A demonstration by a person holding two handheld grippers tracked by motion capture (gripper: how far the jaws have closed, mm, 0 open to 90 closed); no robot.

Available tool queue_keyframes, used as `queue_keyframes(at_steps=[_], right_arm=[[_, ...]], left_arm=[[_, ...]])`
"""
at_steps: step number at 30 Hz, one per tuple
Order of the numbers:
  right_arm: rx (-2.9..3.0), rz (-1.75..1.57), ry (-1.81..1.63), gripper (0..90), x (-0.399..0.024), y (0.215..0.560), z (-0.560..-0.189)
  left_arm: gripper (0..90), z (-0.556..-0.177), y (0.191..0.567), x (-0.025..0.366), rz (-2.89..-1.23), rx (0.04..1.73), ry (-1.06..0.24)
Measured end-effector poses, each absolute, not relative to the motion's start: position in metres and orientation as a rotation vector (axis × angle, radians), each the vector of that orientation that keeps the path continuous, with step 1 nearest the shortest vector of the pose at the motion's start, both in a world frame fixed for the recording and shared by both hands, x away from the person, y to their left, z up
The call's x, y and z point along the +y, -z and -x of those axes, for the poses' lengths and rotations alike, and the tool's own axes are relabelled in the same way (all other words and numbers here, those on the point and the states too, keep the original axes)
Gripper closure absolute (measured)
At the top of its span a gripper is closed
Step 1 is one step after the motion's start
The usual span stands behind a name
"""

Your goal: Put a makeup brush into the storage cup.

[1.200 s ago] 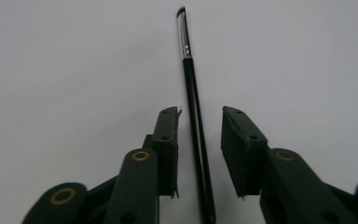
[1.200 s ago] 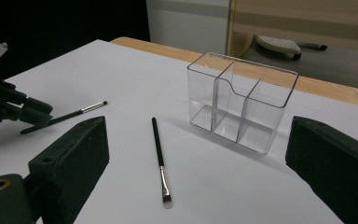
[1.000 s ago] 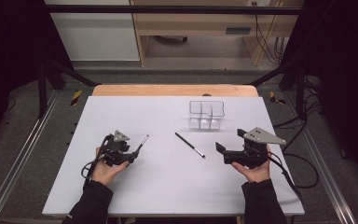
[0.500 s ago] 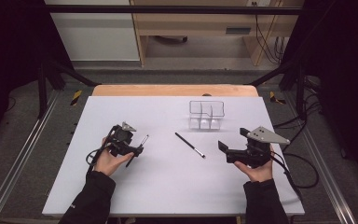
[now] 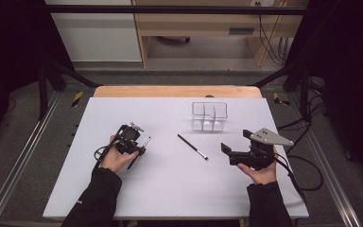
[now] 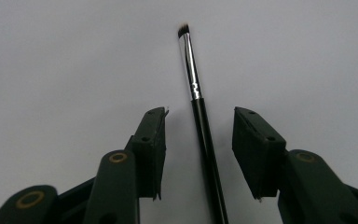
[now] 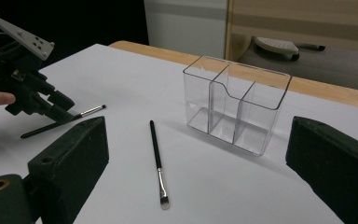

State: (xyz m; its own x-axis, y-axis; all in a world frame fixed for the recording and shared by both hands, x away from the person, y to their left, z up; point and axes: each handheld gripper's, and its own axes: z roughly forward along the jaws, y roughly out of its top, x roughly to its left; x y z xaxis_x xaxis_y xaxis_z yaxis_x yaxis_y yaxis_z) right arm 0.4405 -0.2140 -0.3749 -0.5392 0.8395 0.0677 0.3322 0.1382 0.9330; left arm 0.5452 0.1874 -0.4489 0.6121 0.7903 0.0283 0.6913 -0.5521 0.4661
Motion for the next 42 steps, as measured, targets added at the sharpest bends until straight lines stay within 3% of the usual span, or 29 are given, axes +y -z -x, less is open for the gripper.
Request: queue_keyframes(at_steps=[36,42], right_arm=[[1.965,-1.129,-1.382,5.4,-0.213,0.377,-0.442],[1.965,-1.130,-1.381,5.4,-0.213,0.377,-0.442]], left_arm=[[82.9,-0.543,0.450,0.178,-2.499,1.200,-0.270],[83.1,-0.542,0.450,0.176,-2.515,1.182,-0.286]])
